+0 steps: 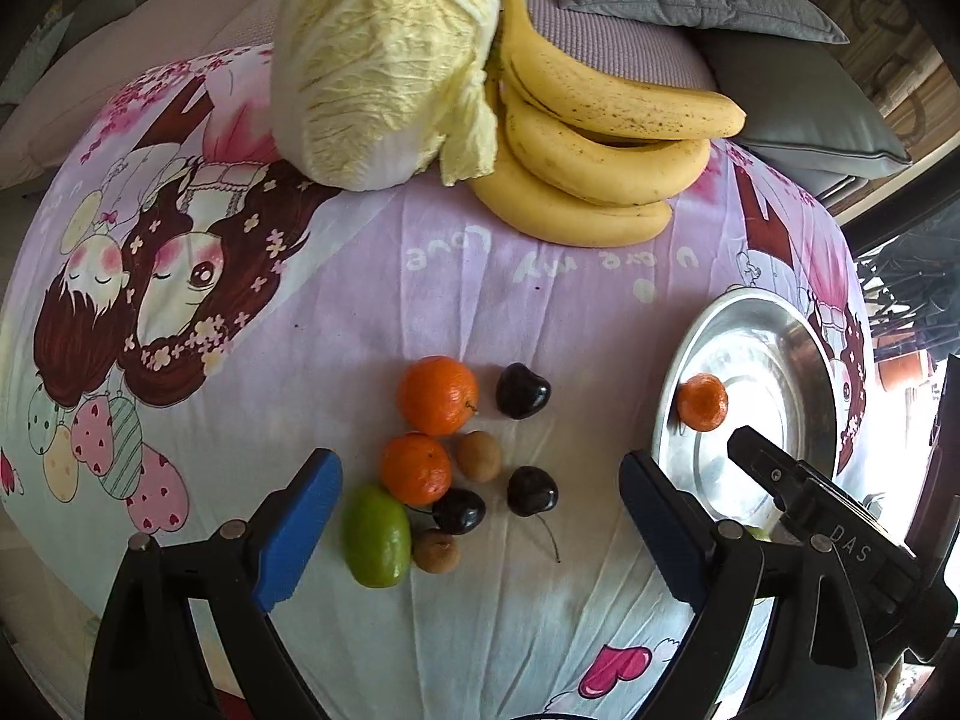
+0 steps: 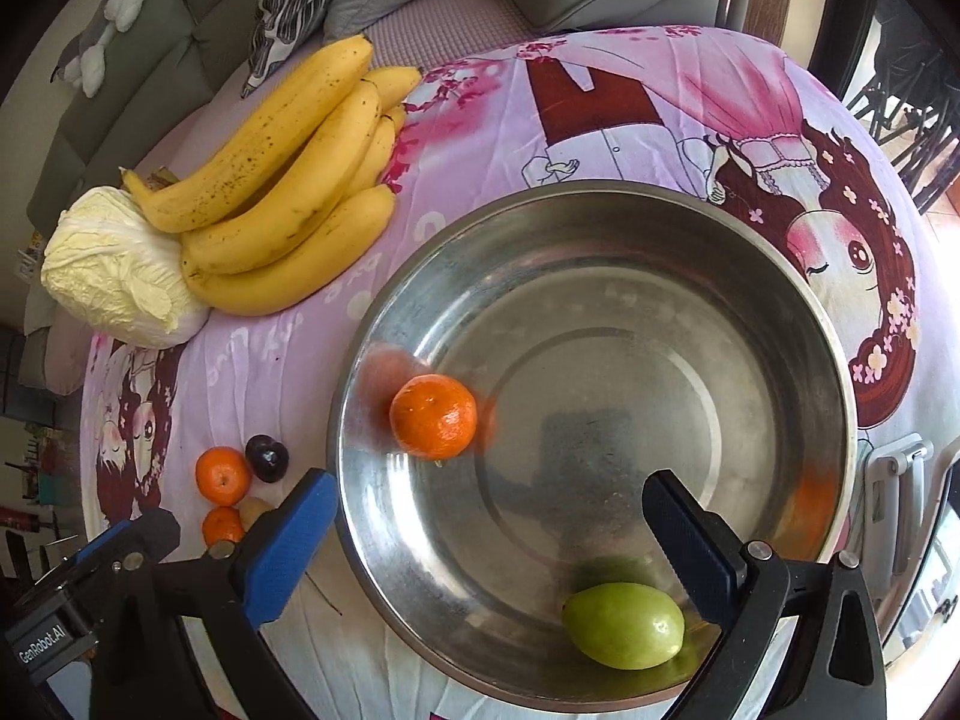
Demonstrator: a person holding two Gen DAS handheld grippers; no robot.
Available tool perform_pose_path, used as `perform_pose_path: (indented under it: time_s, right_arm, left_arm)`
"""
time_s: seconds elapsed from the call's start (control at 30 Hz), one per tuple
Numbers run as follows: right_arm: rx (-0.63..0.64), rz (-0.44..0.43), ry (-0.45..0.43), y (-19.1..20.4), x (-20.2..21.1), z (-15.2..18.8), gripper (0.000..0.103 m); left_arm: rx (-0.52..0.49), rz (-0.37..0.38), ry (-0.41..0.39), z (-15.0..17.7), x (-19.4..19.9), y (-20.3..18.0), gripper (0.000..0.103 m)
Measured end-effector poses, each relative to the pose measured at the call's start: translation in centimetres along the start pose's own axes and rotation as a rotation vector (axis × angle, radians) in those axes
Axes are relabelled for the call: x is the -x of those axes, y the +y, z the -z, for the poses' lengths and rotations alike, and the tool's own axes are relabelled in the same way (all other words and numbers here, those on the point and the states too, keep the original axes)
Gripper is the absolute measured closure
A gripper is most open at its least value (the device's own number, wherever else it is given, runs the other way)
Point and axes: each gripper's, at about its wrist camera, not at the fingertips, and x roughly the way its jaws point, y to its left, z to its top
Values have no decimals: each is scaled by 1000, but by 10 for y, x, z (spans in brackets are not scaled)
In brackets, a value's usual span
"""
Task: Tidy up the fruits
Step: 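Withdraw both open tools from the bowl back toward the fruit row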
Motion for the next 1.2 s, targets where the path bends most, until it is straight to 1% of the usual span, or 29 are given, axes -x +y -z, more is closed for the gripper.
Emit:
perform_pose_path:
  time_s: [0.13,0.27,0.33,0.47,0.57,0.8,0.87,0.97,1.13,1.2]
  right_arm:
    - [42,-31,8,19,-2,6,0]
    - [83,-58,19,40,-4,12,0]
    - [111,-61,26,51,-6,17,0]
    - [155,-82,49,72,-16,25,0]
    - [174,-70,68,81,-26,29,0]
    - [178,-66,86,82,-41,27,0]
    - [176,-62,89,81,-44,25,0]
    - [179,-79,90,85,-47,22,0]
    - [206,-87,65,97,-47,15,0]
    - [203,-101,59,99,-48,10,0]
  left_arm:
    - [59,-24,-17,8,9,37,9]
    - [127,-22,-40,19,16,71,9]
    - [146,-18,-49,22,16,81,9]
    - [144,-9,-70,25,12,85,9]
    - [162,6,-93,25,7,84,9]
    - [176,-20,-154,20,-6,82,9]
    - [158,-23,-164,16,-10,80,9]
    - [108,-57,-148,7,-17,75,9]
    - [79,-56,-124,-7,-22,75,9]
    - [82,-43,-113,-15,-22,76,9]
